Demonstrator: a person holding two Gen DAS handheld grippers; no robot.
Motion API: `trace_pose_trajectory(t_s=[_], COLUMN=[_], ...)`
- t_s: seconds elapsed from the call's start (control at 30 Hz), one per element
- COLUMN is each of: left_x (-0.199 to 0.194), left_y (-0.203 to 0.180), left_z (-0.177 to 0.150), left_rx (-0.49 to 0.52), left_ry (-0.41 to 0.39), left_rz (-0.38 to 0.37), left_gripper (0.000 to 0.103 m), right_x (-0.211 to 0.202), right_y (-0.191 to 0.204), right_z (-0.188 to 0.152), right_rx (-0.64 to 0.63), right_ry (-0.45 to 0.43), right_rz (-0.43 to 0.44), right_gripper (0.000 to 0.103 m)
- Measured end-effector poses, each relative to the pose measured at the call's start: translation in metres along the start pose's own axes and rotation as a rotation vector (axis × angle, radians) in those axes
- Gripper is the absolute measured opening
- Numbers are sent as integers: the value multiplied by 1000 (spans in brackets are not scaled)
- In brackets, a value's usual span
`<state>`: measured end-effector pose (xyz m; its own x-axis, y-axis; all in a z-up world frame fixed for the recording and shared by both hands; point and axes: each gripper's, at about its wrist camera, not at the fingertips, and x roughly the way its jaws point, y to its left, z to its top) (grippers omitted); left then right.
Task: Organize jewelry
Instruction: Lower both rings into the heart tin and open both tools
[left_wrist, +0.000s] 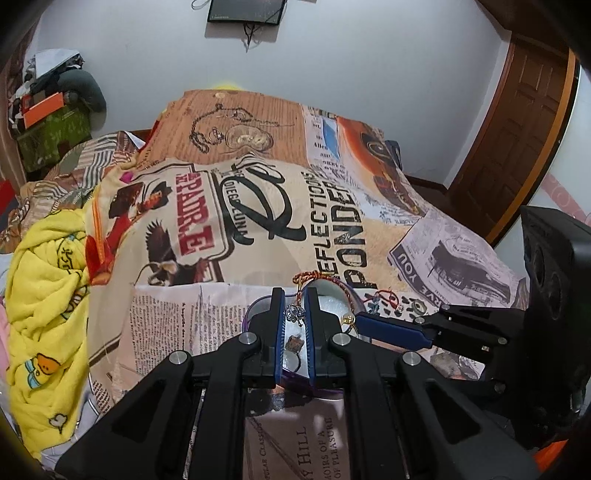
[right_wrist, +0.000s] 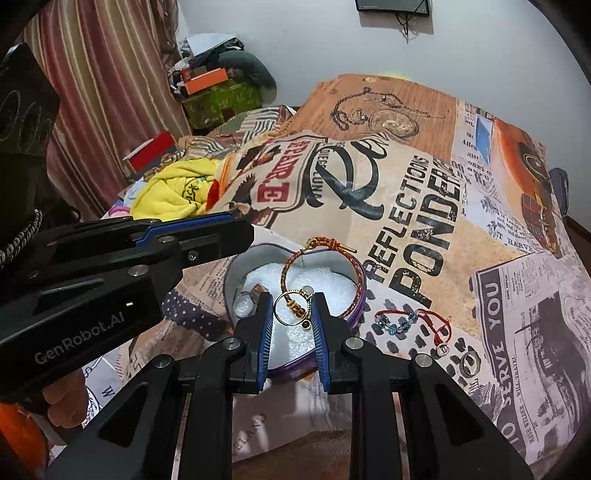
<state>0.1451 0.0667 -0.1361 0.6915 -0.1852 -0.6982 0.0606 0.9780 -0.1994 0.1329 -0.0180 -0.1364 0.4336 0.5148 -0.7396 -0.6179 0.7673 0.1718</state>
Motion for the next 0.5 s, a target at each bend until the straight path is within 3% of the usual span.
trace_pose_trajectory(t_s=[0.3, 0.5], left_x=[-1, -14], left_y=[5, 10], left_z=[1, 3], left_rx=[-7, -15], left_ry=[10, -19], left_rz=[9, 31], left_gripper=[9, 22], right_x=[5, 7], right_y=[2, 5], right_z=[0, 0], right_rx=[-20, -39], right_ry=[9, 25], right_rz=[-17, -29], right_gripper=[19, 19])
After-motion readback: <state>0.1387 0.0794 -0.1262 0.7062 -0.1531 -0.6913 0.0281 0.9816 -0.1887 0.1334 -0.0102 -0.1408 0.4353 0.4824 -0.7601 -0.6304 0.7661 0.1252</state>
